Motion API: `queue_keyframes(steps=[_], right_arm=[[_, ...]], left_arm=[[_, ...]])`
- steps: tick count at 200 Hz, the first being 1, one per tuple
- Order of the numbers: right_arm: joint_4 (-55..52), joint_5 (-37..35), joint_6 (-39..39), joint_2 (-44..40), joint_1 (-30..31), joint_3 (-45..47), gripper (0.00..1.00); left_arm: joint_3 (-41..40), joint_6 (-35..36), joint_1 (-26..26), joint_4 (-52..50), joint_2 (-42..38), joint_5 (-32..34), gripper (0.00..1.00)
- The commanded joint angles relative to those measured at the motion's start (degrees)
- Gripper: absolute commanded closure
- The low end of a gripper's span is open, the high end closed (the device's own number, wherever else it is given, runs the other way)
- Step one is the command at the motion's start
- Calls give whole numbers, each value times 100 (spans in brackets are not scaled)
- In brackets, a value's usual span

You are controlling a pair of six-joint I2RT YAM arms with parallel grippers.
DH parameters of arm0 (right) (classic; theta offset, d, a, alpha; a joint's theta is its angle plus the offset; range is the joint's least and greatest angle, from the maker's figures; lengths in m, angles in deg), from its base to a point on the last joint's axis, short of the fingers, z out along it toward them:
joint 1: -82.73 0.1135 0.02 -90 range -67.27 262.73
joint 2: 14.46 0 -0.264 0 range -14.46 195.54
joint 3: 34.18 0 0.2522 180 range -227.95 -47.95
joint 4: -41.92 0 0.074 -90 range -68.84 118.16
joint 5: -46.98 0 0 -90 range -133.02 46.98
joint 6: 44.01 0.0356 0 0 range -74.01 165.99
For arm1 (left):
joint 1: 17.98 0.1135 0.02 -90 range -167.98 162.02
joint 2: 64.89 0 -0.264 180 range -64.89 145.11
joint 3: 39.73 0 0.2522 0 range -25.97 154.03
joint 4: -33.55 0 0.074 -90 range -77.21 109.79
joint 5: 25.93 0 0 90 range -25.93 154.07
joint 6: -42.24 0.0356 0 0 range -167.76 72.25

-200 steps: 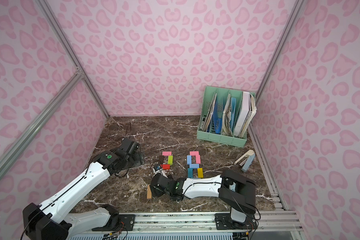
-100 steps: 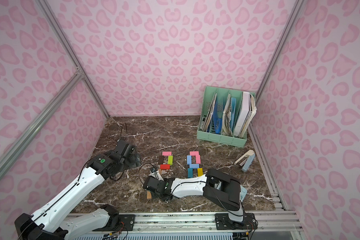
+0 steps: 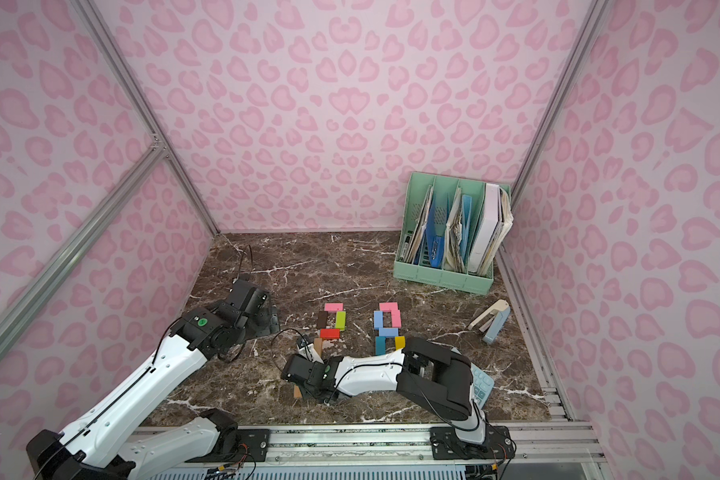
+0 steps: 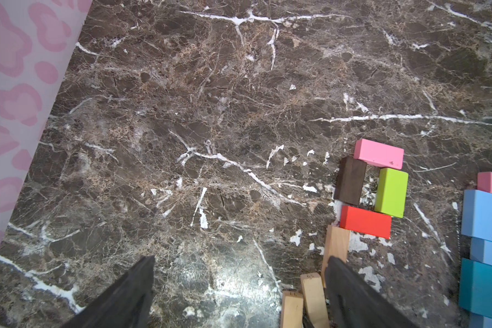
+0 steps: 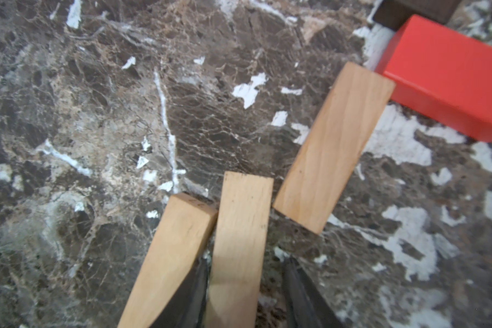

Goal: Assemble the number 8 with building blocks
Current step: Pick up the building block from the center of the board, then assemble the building block at the center of the board.

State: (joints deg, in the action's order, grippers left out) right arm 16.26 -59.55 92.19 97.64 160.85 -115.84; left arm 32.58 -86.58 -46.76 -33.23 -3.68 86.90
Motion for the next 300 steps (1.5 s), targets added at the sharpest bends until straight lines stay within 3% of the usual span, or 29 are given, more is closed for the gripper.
queue_keyframes(steps=[1, 46, 90, 116, 158, 233, 300], right_arm=[[-312, -40, -32, 78, 45, -90, 63], [-189, -175, -85, -128, 148, 40, 82], [86, -484, -15, -934, 180, 460, 87], [-181, -851, 406, -1333, 134, 726, 87], [-184, -715, 1129, -1686, -267, 1424, 87], [163, -284, 978, -1492, -978, 1469, 83], [98, 98, 1053, -929, -1028, 1052, 77]], left_arm=[[55, 110, 12, -104, -4, 157, 3], [91, 266, 30, -16, -47, 378, 1], [106, 401, 46, 59, -126, 511, 1], [5, 474, 47, 194, -175, 450, 1], [-145, 649, 46, 283, -223, 349, 1], [-299, 745, 47, 268, -454, 538, 1], [-291, 719, 54, 187, -395, 496, 1]])
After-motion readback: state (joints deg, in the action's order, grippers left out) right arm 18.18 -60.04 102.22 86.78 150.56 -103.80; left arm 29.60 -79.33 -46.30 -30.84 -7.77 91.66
